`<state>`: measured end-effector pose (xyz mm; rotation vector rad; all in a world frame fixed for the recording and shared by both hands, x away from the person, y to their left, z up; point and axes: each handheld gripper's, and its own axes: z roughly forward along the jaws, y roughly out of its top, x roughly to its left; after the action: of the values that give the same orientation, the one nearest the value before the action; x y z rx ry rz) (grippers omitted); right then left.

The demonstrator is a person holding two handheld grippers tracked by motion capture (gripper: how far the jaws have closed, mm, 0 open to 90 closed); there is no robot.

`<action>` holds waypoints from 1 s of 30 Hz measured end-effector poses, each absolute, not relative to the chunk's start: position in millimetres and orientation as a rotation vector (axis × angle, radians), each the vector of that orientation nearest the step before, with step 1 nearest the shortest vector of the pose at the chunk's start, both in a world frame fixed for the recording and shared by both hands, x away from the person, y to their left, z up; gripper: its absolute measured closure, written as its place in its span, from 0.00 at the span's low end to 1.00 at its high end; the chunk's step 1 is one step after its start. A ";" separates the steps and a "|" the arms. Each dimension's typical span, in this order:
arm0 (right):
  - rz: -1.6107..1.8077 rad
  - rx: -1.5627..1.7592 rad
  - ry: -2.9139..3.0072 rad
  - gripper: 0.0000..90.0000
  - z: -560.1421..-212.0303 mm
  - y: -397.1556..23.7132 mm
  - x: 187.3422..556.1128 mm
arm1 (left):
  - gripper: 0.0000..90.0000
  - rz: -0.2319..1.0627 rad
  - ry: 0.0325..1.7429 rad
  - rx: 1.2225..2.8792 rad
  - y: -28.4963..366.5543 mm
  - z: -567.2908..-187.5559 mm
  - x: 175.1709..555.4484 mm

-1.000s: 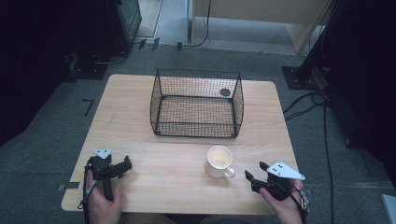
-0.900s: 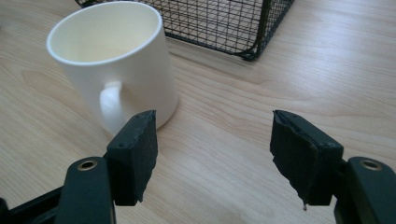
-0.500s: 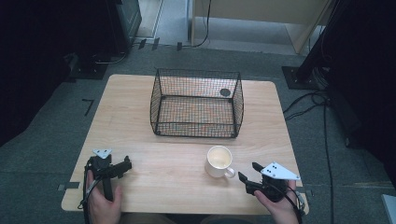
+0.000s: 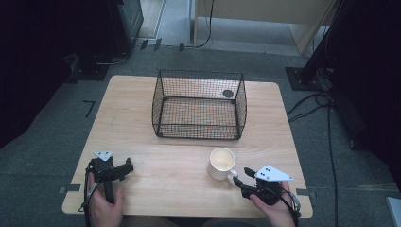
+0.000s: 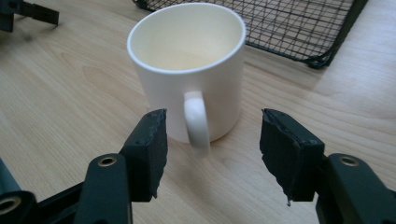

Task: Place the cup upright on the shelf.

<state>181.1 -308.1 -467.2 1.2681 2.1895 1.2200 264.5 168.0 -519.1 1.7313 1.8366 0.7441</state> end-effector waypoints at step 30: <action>1.194 1.321 2.211 0.84 -482.8 -293.7 191.6 | 0.02 0.744 1.837 1.731 167.9 -519.1 264.5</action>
<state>191.6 -293.7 -482.8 1.3208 2.2114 1.1939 264.5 167.9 -519.1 1.7308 1.8367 0.7444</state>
